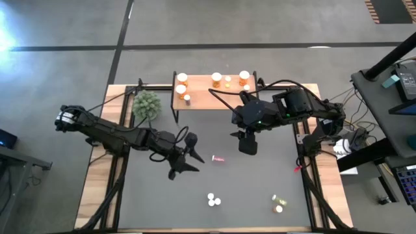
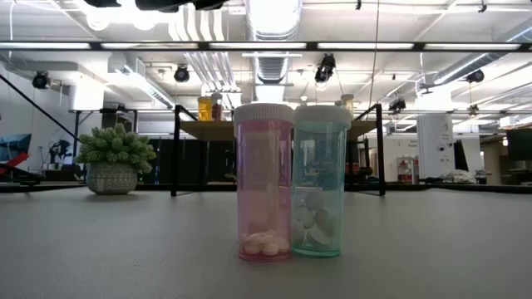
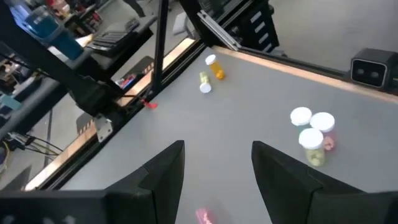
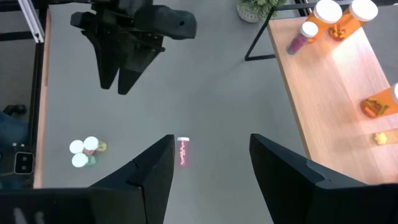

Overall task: Pick and place medicine bottles onto shelf by color
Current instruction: Put the small yellow pill bottle on the shelf

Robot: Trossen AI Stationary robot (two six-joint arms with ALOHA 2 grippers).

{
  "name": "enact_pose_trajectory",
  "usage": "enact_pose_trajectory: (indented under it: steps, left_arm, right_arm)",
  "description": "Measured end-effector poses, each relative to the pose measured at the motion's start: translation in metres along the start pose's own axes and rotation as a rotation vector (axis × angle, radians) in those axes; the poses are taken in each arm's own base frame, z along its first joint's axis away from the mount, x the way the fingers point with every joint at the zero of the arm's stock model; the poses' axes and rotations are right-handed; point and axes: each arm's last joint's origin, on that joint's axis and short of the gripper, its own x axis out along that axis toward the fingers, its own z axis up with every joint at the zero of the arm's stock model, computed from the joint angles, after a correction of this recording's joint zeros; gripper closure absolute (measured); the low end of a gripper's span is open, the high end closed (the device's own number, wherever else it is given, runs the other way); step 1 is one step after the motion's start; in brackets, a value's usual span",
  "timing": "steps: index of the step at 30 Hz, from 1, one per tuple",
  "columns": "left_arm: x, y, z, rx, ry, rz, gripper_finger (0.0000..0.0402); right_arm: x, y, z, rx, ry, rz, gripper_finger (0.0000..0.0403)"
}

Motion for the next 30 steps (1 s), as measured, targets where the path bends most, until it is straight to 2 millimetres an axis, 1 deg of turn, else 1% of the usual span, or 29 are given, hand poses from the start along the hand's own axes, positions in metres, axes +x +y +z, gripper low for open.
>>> enact_pose_trajectory:
  steps: [18, 23, 30]
  left_arm:
    - [0.0, 0.002, 0.006, 0.013, -0.045, 0.045, 0.0231]
    - [0.001, -0.005, 0.011, 0.022, -0.062, 0.019, 0.0231]
    - [0.002, -0.024, 0.024, 0.046, -0.103, -0.045, 0.023]
  right_arm:
    - [0.0, 0.0, 0.0, 0.0, 0.0, 0.0, 0.0204]
    - [0.0, 0.0, 0.0, 0.0, 0.0, 0.0, 0.0204]
    - [0.0, 0.0, 0.0, 0.0, 0.0, 0.0, 0.0204]
